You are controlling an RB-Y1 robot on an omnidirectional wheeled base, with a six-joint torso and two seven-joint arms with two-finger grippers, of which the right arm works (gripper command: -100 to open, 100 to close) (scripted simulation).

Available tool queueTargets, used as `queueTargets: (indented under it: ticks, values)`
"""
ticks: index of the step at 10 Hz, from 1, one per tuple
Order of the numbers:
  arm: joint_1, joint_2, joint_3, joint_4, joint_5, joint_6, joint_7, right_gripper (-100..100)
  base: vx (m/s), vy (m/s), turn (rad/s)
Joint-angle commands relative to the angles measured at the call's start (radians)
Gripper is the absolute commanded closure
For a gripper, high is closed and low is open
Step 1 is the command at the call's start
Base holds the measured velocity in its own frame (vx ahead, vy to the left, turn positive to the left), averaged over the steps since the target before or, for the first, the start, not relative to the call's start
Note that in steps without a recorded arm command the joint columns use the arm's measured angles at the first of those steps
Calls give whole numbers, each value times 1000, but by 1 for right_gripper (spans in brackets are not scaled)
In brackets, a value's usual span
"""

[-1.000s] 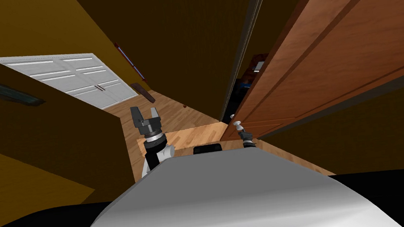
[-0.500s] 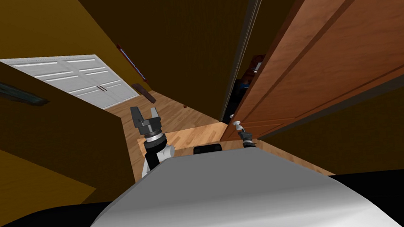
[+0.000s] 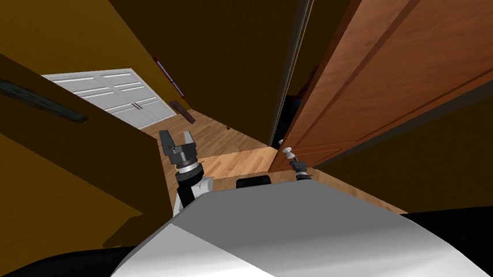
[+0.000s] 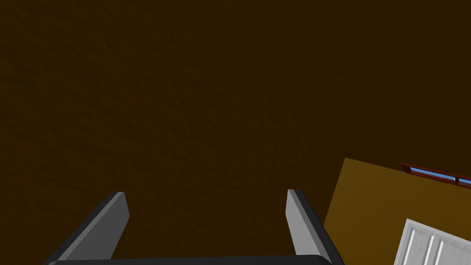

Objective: Pull the door open

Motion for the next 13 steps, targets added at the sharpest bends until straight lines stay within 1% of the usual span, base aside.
queueTargets:
  ticks: [1, 8, 10, 11, 13]
  values:
    - [-9, 10, 29, 11, 17, -31, -10, -100, -116, -39, 38]
    - [-9, 6, 70, 14, 44, -71, -30, -100, -87, -35, 52]
    - [-9, 6, 70, 14, 44, -71, -30, -100, -36, -9, -1]
    - [-9, 5, 77, 15, 48, -78, -33, -100, -38, -23, 35]
    - [-9, 5, 79, 15, 49, -80, -34, -100, -34, -9, 6]
